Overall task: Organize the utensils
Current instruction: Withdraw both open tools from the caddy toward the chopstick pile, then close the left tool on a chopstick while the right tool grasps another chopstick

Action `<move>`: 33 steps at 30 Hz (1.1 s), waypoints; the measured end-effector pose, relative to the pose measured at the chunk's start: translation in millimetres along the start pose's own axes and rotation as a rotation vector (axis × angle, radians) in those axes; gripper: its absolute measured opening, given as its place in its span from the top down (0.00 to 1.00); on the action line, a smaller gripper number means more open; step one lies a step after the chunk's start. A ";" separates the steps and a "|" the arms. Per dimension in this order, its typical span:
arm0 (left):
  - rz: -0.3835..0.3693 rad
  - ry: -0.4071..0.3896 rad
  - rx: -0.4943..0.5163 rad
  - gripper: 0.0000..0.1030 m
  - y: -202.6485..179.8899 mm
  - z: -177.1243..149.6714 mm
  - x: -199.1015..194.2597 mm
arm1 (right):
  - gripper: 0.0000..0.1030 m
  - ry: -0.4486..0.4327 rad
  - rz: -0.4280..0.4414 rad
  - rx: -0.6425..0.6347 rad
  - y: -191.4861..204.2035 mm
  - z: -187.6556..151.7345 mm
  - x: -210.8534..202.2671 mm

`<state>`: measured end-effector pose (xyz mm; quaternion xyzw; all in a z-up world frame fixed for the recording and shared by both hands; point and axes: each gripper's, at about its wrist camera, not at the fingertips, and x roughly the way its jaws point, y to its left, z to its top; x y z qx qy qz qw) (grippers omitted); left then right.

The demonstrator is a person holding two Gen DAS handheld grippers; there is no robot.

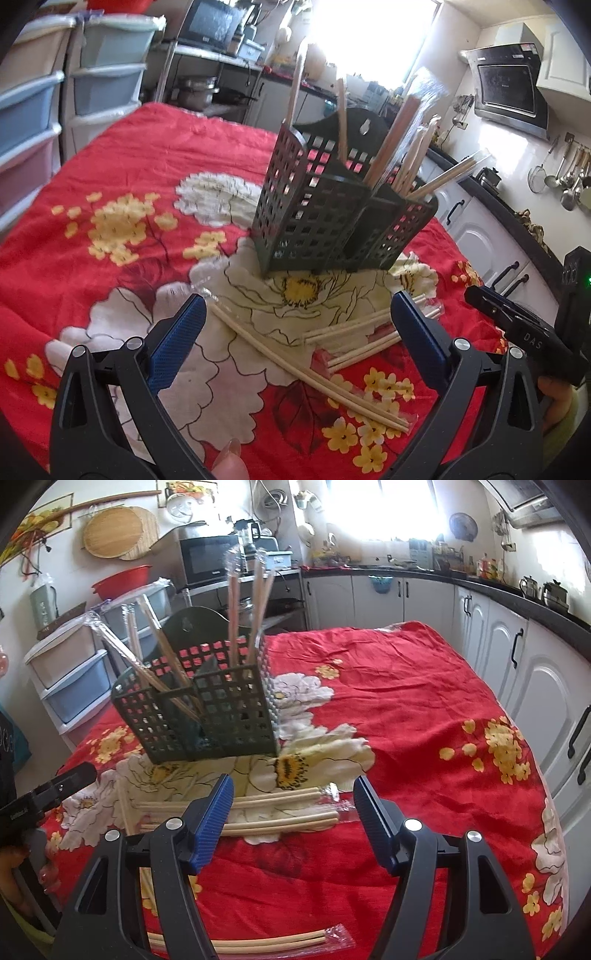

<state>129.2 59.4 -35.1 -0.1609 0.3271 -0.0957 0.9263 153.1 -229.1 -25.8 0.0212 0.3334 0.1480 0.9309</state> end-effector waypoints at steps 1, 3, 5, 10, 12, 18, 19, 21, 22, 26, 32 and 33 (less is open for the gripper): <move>-0.005 0.010 -0.012 0.11 2.7 -0.8 2.8 | 0.37 0.005 -0.003 0.002 -2.2 -0.6 1.9; -0.011 0.032 -0.043 0.11 8.8 -2.2 8.2 | 0.37 0.018 -0.013 0.008 -6.1 -1.4 6.5; -0.018 0.048 -0.073 0.11 15.3 -3.0 12.9 | 0.37 0.034 -0.019 0.013 -9.9 -2.4 11.8; -0.048 0.101 -0.160 0.27 32.0 -7.3 26.9 | 0.37 0.078 -0.035 0.031 -18.6 -6.3 25.0; -0.056 0.125 -0.196 0.32 38.6 -9.7 33.5 | 0.37 0.092 -0.040 0.039 -21.9 -7.4 30.1; -0.066 0.122 -0.233 0.36 47.3 -9.2 37.3 | 0.37 0.137 -0.026 0.093 -34.1 -6.8 48.3; -0.064 0.122 -0.231 0.36 47.2 -8.6 37.5 | 0.38 0.146 -0.019 0.104 -35.6 -7.0 50.8; -0.060 0.123 -0.229 0.36 46.8 -8.2 38.4 | 0.46 0.182 -0.006 0.133 -40.4 -9.9 59.6; -0.058 0.123 -0.229 0.36 46.8 -7.3 39.9 | 0.50 0.194 -0.002 0.143 -42.0 -11.8 62.5; -0.048 0.127 -0.232 0.37 48.7 -4.2 42.9 | 0.66 0.195 0.000 0.168 -47.6 -14.6 64.7; -0.010 0.132 -0.262 0.60 56.1 1.1 48.8 | 0.79 0.192 -0.013 0.149 -44.8 -16.9 63.6; -0.004 0.133 -0.272 0.65 58.9 2.1 50.1 | 0.80 0.191 -0.018 0.144 -44.0 -17.2 63.4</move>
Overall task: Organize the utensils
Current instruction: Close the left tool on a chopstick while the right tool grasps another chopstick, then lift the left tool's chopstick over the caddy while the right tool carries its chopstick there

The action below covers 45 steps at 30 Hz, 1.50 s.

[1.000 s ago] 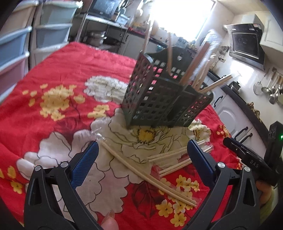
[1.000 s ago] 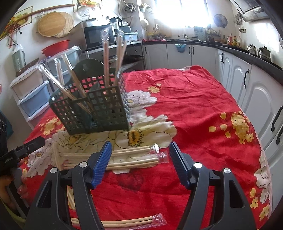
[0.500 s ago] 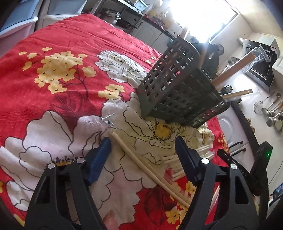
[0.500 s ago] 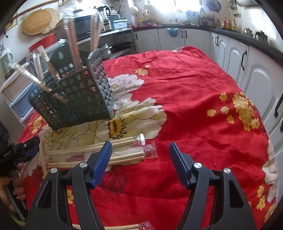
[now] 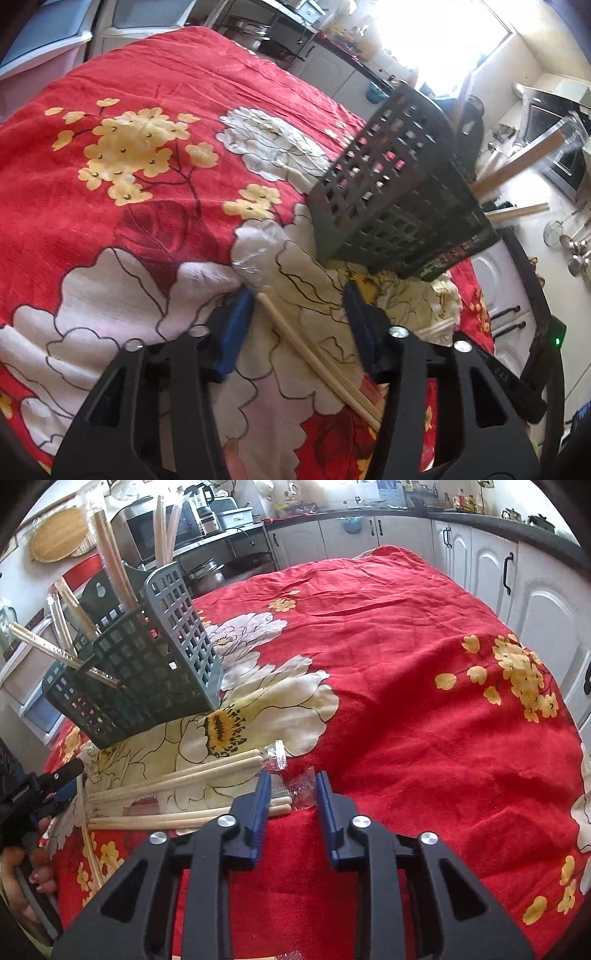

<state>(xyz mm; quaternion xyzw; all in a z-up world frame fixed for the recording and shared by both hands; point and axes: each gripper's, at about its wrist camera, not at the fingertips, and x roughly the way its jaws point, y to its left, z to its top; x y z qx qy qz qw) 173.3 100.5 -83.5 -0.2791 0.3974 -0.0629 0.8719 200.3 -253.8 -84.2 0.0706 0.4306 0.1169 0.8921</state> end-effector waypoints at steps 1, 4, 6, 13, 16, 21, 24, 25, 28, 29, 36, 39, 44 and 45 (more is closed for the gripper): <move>0.002 0.000 -0.004 0.66 1.1 0.2 0.3 | 0.83 0.000 -0.001 -0.002 0.3 -0.4 -0.1; 0.012 -0.004 -0.025 0.77 7.1 2.5 1.7 | 0.90 -0.005 0.001 0.003 -1.4 -1.4 -2.0; 0.013 -0.005 -0.032 0.80 8.7 3.2 2.1 | 0.93 -0.008 0.011 0.009 -3.1 -2.4 -4.0; 0.010 -0.007 -0.045 0.88 15.3 3.9 1.8 | 0.96 -0.053 0.032 -0.004 3.0 -6.6 -20.3; 0.000 -0.005 -0.056 0.90 18.8 4.1 1.3 | 0.96 -0.102 0.038 -0.030 10.1 -6.1 -35.6; -0.045 -0.009 -0.084 0.93 25.6 3.3 -0.8 | 0.96 -0.192 0.072 -0.076 23.7 -2.8 -68.1; -0.081 -0.030 -0.102 0.93 28.0 1.0 -7.3 | 0.96 -0.236 0.094 -0.098 31.1 -0.8 -84.2; -0.087 -0.038 -0.103 0.94 28.7 0.7 -10.1 | 0.96 -0.251 0.104 -0.104 34.0 -0.1 -89.9; -0.103 -0.077 -0.090 0.94 25.5 -0.1 -25.4 | 0.97 -0.286 0.138 -0.120 41.9 2.7 -103.8; -0.106 -0.100 -0.076 0.94 22.0 -0.2 -33.5 | 0.98 -0.301 0.152 -0.126 44.9 3.5 -109.2; -0.134 -0.217 -0.003 0.95 -3.2 2.5 -76.2 | 0.98 -0.376 0.221 -0.180 69.1 8.3 -139.2; -0.149 -0.257 0.025 0.96 -13.4 2.7 -92.5 | 0.98 -0.400 0.247 -0.208 81.8 10.1 -151.5; -0.162 -0.331 0.073 0.96 -33.7 2.7 -115.9 | 0.98 -0.445 0.286 -0.247 97.5 14.5 -171.9; -0.165 -0.345 0.079 0.97 -35.7 3.0 -120.7 | 0.98 -0.457 0.290 -0.256 100.6 15.4 -176.2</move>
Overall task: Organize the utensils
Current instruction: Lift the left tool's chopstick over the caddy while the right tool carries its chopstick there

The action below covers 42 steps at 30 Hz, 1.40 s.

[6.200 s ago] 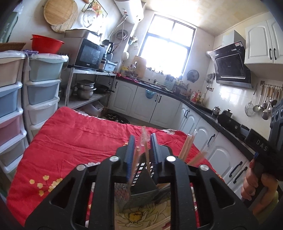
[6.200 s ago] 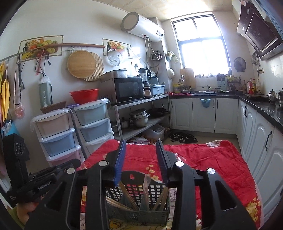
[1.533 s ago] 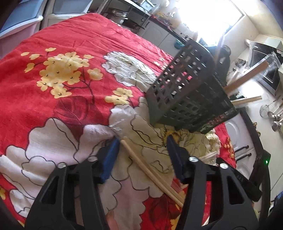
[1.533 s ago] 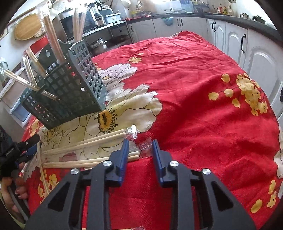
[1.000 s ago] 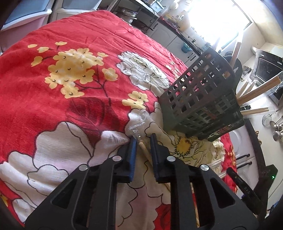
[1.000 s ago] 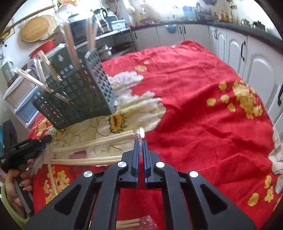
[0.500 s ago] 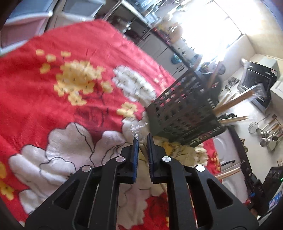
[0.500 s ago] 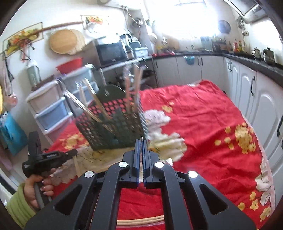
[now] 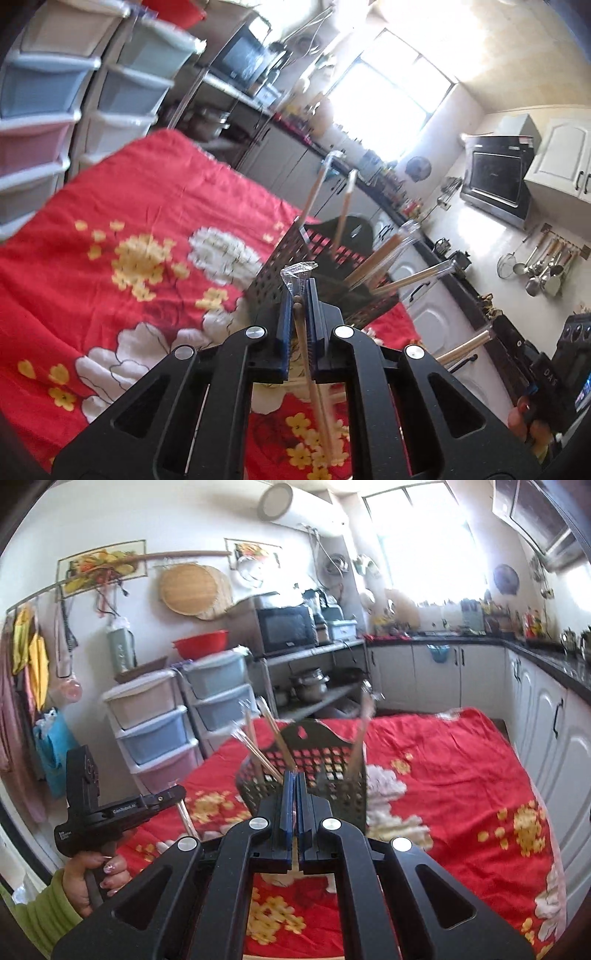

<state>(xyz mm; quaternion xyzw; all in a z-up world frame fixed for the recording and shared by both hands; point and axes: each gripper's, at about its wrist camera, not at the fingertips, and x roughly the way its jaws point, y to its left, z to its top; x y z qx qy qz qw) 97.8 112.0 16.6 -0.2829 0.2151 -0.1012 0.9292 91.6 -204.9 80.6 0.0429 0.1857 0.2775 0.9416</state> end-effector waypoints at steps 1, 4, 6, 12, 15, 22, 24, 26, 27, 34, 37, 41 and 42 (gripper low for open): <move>-0.004 -0.008 0.003 0.97 -0.9 1.6 -3.3 | 0.98 -0.008 0.002 -0.006 2.1 1.9 -2.1; -0.018 -0.036 0.013 0.97 -7.2 6.5 -14.0 | 0.98 -0.034 0.012 -0.020 7.0 9.1 -8.9; -0.026 -0.051 0.016 0.97 -10.6 9.3 -19.0 | 0.98 -0.045 0.011 -0.026 8.1 12.0 -12.2; -0.049 -0.088 0.036 0.97 -22.9 18.1 -29.3 | 0.98 -0.072 0.008 -0.027 5.8 18.8 -21.8; -0.061 -0.105 0.053 0.97 -31.7 23.7 -32.6 | 0.98 -0.081 0.010 -0.025 4.3 21.4 -25.0; -0.075 -0.153 0.105 0.97 -51.8 41.9 -37.7 | 0.98 -0.105 0.020 -0.034 6.0 30.9 -27.7; -0.082 -0.170 0.122 0.97 -59.1 49.8 -39.0 | 0.98 -0.112 0.020 -0.038 7.4 33.5 -27.4; -0.079 -0.190 0.141 0.97 -65.3 56.1 -40.3 | 0.98 -0.121 0.020 -0.045 8.7 38.1 -26.1; -0.079 -0.199 0.148 0.97 -67.6 58.9 -41.4 | 0.98 -0.126 0.017 -0.046 8.9 39.9 -25.7; -0.047 -0.260 0.214 0.97 -83.4 78.9 -43.6 | 0.98 -0.159 0.019 -0.046 8.7 56.9 -21.0; -0.034 -0.288 0.230 0.97 -88.1 85.2 -44.4 | 0.98 -0.175 0.030 -0.043 10.6 64.2 -19.8; -0.014 -0.325 0.243 0.97 -91.9 93.9 -44.5 | 0.98 -0.196 0.039 -0.054 15.3 74.5 -17.4; -0.011 -0.330 0.245 0.97 -92.3 95.7 -43.8 | 0.98 -0.203 0.041 -0.058 16.6 77.9 -16.8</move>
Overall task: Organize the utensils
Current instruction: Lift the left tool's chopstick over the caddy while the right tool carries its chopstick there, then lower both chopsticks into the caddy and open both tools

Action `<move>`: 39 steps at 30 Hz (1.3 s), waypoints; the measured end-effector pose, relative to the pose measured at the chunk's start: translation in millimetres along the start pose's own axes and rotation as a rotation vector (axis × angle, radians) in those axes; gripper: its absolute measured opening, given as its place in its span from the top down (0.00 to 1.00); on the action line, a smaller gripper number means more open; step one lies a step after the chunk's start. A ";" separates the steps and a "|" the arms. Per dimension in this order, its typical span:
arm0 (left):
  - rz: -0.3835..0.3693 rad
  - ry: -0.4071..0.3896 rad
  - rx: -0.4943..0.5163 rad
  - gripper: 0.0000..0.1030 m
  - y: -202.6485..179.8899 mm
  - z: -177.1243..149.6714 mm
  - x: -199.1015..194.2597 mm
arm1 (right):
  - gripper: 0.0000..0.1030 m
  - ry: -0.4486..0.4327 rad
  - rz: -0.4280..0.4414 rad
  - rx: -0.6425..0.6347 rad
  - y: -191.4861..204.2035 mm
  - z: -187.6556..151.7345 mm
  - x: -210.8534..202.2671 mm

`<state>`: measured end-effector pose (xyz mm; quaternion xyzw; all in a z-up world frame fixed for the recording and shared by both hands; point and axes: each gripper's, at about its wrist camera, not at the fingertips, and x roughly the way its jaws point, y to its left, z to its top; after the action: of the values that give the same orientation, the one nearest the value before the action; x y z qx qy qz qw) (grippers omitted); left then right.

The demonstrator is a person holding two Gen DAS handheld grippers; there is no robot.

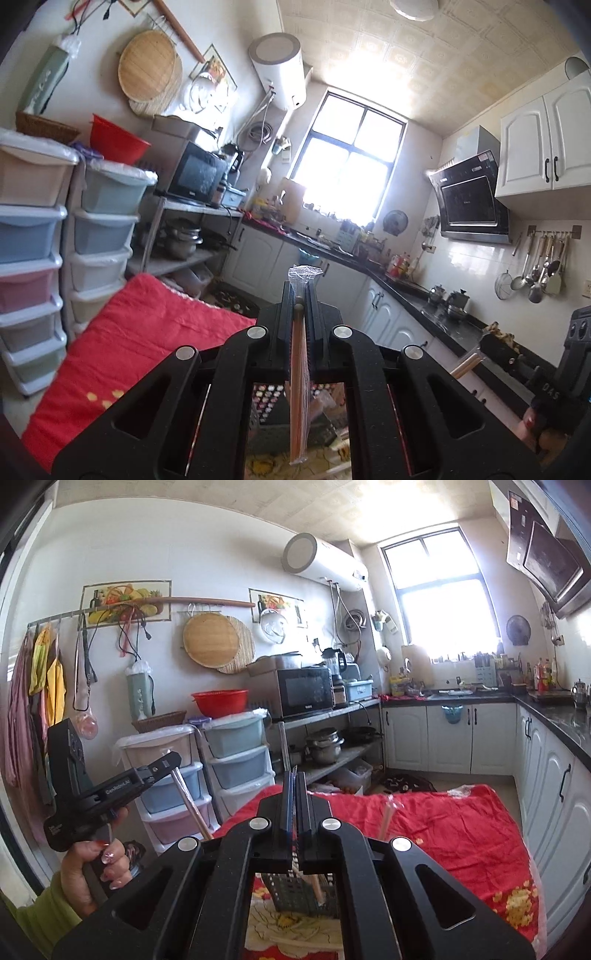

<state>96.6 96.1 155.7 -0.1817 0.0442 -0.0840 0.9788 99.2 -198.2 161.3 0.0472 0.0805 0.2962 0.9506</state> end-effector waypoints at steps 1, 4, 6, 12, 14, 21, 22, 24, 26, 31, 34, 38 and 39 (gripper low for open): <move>0.002 -0.004 0.002 0.97 0.0 1.2 0.9 | 0.98 -0.006 0.000 -0.002 0.9 3.2 1.2; 0.017 -0.027 0.016 0.97 -1.9 5.9 4.2 | 0.98 -0.022 0.002 -0.013 3.4 12.0 4.9; 0.025 -0.041 0.026 0.97 -2.9 9.4 6.9 | 0.98 -0.034 -0.001 -0.028 4.7 17.1 7.5; 0.050 -0.077 0.048 0.97 -8.8 15.4 21.5 | 0.98 -0.047 -0.009 -0.048 5.2 25.9 18.5; 0.058 -0.090 0.056 0.97 -10.6 16.7 26.6 | 0.98 -0.049 -0.012 -0.046 4.0 27.1 22.3; 0.108 -0.146 0.078 0.97 -17.3 12.1 47.6 | 0.98 -0.053 -0.013 -0.036 1.2 26.0 34.7; 0.107 -0.146 0.079 0.97 -18.1 11.1 50.2 | 0.98 -0.054 -0.012 -0.038 1.9 26.1 35.9; 0.107 -0.146 0.086 0.97 -19.8 8.1 55.4 | 0.98 -0.054 -0.014 -0.046 2.4 25.2 38.3; 0.109 -0.143 0.097 0.97 -20.9 3.9 59.8 | 0.98 -0.054 -0.011 -0.051 4.5 25.0 40.0; 0.113 -0.138 0.112 0.97 -21.1 -9.6 69.0 | 0.98 -0.056 -0.015 -0.067 7.6 22.8 44.4; 0.111 -0.127 0.122 0.97 -19.8 -17.4 73.4 | 0.98 -0.051 -0.014 -0.073 8.1 20.1 46.9; 0.105 -0.108 0.129 0.97 -17.5 -25.9 77.8 | 0.98 -0.038 -0.017 -0.075 5.9 13.9 50.4; 0.101 -0.100 0.129 0.97 -16.2 -28.8 78.8 | 0.98 -0.033 -0.017 -0.074 5.2 12.4 52.2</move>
<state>168.2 57.0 130.4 -0.1200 -0.0011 -0.0281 0.9924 140.9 -164.6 167.7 0.0163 0.0542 0.2899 0.9554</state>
